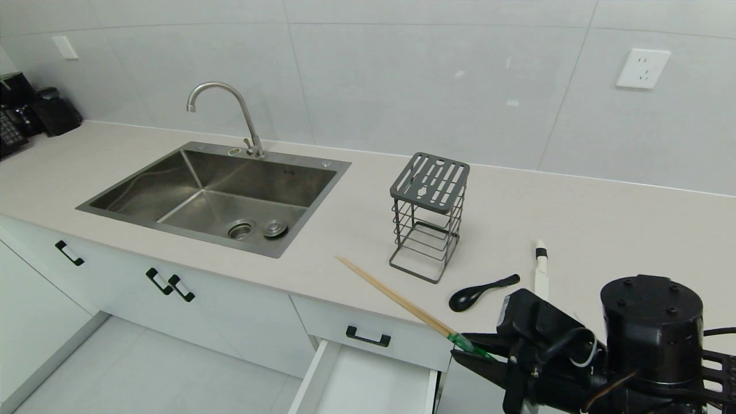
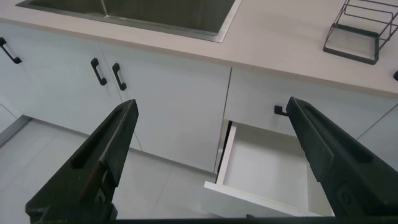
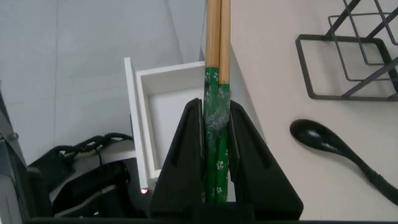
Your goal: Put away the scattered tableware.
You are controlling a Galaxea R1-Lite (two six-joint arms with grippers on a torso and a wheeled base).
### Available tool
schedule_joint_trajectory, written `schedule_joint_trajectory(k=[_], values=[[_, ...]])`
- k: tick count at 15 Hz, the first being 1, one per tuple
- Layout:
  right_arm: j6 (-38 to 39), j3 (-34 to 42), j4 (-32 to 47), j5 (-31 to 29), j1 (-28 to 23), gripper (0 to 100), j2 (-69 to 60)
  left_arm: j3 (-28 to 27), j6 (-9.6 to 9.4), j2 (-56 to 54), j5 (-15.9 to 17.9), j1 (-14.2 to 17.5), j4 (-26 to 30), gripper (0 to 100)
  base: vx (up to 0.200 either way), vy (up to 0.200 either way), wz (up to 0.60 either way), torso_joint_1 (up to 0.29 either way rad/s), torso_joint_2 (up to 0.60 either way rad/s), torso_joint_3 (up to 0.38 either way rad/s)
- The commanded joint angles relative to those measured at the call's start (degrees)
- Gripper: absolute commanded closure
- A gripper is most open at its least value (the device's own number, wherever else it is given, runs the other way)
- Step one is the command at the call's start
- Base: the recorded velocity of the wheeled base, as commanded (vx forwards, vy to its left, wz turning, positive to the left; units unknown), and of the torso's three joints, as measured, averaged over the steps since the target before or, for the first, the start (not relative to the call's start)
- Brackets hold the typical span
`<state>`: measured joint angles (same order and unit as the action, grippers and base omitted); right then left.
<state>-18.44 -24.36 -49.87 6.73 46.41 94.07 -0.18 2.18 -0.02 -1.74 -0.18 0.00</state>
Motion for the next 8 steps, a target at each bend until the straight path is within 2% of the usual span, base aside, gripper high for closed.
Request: schedule_joint_trajectory(k=[1, 8], values=[[0.1, -2.5, -0.2, 0.1, 0.9, 100, 3.0, 0.0, 0.02, 0.0, 0.0, 0.0, 0.0, 0, 0.000, 0.000, 0.00, 0.000, 0.00, 0.000], [2.3, -8.3, -0.4, 0.0, 4.0, 100, 6.3, 0.0, 0.02, 0.0, 0.0, 0.0, 0.0, 0, 0.000, 0.000, 0.00, 0.000, 0.00, 0.000]])
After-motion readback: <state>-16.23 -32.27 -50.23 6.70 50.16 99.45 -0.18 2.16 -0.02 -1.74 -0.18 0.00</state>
